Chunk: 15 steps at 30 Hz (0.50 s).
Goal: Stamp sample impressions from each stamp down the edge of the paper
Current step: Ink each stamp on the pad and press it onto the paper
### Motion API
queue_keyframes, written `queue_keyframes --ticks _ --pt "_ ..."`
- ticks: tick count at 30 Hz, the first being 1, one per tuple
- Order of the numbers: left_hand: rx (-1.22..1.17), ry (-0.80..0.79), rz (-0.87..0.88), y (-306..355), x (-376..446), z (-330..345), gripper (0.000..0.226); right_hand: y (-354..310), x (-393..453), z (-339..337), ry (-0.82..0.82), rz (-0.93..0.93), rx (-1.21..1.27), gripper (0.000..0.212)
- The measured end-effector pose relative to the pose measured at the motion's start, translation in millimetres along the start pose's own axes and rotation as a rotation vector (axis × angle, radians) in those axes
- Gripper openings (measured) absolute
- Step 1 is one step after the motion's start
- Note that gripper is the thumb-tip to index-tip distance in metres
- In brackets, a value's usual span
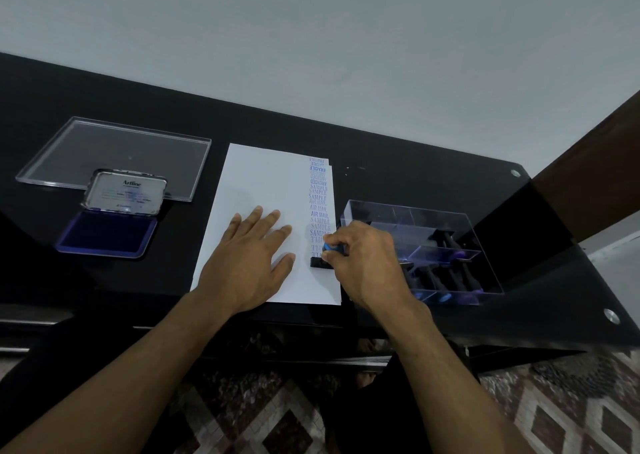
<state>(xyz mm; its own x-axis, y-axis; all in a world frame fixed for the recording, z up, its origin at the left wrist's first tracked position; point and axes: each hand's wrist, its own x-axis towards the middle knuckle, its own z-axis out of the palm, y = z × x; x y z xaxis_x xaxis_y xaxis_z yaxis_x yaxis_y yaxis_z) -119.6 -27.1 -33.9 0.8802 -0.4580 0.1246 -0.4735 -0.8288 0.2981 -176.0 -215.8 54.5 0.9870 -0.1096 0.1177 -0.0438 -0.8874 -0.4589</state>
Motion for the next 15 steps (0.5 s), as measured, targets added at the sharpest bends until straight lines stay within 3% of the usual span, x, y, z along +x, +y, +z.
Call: queue_keyframes --ticks 12,15 --pt "0.001 0.000 0.008 -0.3 0.2 0.2 0.075 3.2 -0.9 1.0 0.025 -0.048 0.010 0.021" --pt "0.000 0.006 0.013 -1.0 -0.3 1.0 0.072 8.6 -4.7 -1.4 0.161 -0.035 0.127 0.018"
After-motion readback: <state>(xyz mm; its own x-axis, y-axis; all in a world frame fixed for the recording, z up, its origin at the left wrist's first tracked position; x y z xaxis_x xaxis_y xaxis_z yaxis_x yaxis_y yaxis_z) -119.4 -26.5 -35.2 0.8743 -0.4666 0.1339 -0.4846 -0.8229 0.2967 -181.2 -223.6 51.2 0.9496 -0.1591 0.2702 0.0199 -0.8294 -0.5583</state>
